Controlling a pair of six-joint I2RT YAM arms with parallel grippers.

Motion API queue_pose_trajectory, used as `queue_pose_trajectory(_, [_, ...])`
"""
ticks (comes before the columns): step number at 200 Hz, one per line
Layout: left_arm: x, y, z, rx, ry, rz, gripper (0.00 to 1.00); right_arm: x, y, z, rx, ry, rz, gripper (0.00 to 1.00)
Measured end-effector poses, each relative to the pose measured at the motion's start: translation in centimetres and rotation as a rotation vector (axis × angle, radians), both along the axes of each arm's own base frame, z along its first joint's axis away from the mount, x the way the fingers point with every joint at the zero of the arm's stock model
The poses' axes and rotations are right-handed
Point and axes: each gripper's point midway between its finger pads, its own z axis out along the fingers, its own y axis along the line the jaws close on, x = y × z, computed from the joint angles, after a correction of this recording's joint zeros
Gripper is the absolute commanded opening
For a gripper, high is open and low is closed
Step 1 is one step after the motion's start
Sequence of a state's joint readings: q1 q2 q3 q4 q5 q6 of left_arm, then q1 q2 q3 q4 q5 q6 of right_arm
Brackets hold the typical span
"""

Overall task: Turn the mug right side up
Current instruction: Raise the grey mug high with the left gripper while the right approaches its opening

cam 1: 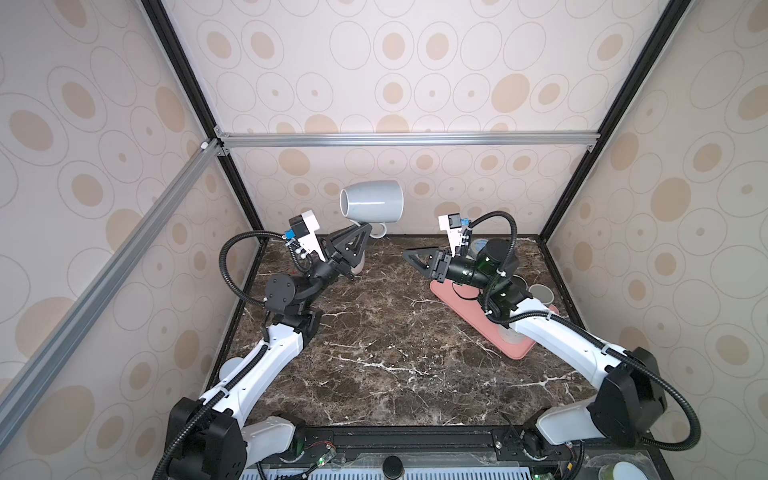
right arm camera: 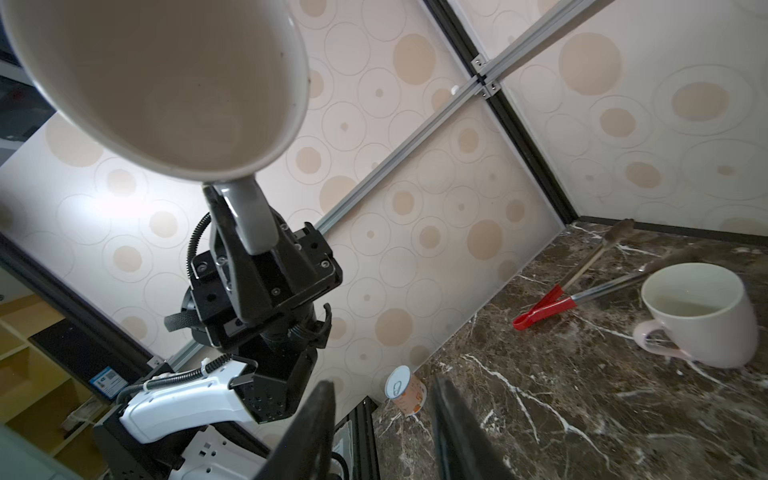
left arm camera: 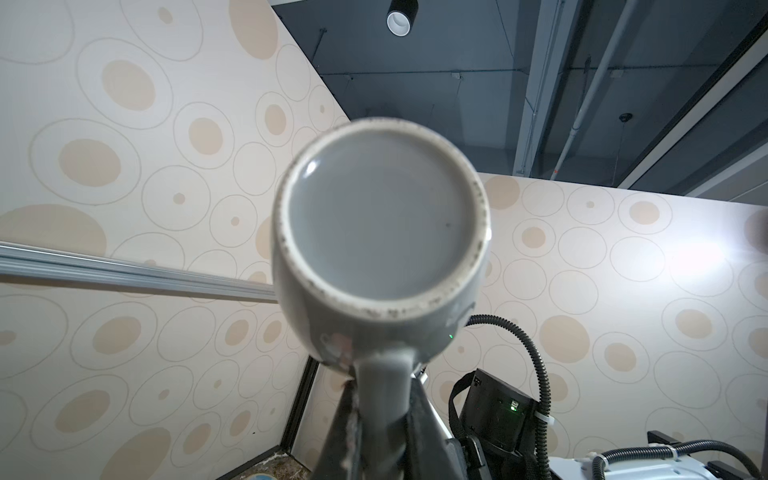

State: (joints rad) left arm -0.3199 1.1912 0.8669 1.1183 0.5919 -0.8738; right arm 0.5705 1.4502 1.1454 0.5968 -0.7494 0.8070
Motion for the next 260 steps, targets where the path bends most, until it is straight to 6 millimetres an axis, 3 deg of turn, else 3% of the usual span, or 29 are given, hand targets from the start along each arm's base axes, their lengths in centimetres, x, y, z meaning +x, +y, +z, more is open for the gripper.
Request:
queue_pose_trajectory(107, [0.3, 0.8, -1.8, -0.133, 0.064, -0.113, 0.0, -1.0, 2.8, 4.6, 0.127, -0.082, 0.101, 0.47])
queue_pose_trajectory(186, [-0.3, 1.2, -1.5, -0.179, 0.044, -0.147, 0.0, -1.2, 5.1, 5.0, 0.146, -0.077, 0.147, 0.42])
queue_pose_trajectory(260, [-0.1, 1.2, -2.9, -0.196, 0.081, -0.164, 0.0, -0.5, 6.2, 5.1, 0.157, -0.062, 0.162, 0.4])
